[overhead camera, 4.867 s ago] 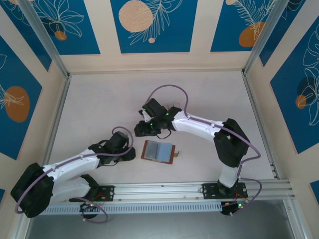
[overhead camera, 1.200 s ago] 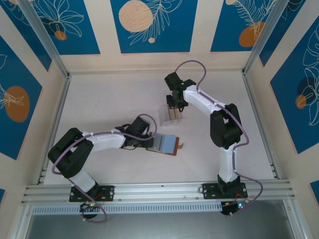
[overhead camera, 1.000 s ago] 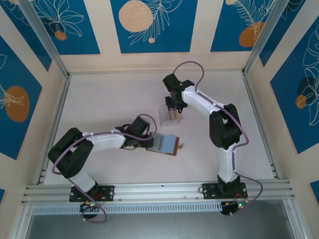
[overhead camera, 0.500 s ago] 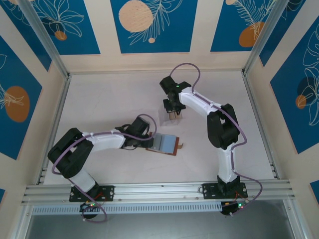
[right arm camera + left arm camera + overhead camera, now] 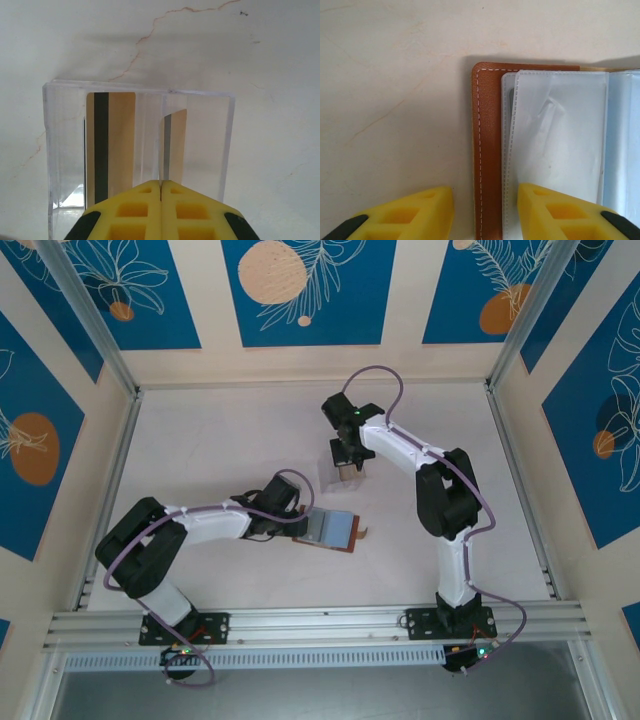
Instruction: Put the credit cards into the card holder
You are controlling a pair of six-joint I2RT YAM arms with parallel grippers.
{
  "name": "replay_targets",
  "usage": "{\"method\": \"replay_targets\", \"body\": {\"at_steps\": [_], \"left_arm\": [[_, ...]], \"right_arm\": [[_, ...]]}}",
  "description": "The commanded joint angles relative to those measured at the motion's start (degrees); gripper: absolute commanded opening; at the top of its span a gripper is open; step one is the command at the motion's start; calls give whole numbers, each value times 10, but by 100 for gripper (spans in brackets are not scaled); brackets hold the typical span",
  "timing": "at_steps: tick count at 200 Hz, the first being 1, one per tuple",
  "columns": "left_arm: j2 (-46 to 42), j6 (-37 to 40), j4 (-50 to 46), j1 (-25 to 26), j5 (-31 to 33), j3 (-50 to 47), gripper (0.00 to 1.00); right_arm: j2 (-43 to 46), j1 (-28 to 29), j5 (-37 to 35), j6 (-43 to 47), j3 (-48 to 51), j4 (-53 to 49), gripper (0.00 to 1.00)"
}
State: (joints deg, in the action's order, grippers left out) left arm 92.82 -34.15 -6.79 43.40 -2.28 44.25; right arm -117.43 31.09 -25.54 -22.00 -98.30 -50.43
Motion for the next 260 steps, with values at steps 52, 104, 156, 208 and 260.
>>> {"method": "replay_targets", "body": {"at_steps": [52, 104, 156, 208, 260], "left_arm": [[15, -13, -7, 22, -5, -39, 39], [-5, -40, -3, 46, 8, -66, 38], [-23, -80, 3, 81, 27, -87, 35], [-33, -124, -3, 125, 49, -102, 34], [-78, -151, -34, 126, 86, -122, 34]], "right_arm": [[98, -13, 41, 8, 32, 19, 0], [197, -7, 96, -6, 100, 67, 0], [323, 9, 216, -49, 264, 171, 0], [424, 37, 309, -127, 452, 327, 0], [416, 77, 302, -192, 549, 449, 0]]}}
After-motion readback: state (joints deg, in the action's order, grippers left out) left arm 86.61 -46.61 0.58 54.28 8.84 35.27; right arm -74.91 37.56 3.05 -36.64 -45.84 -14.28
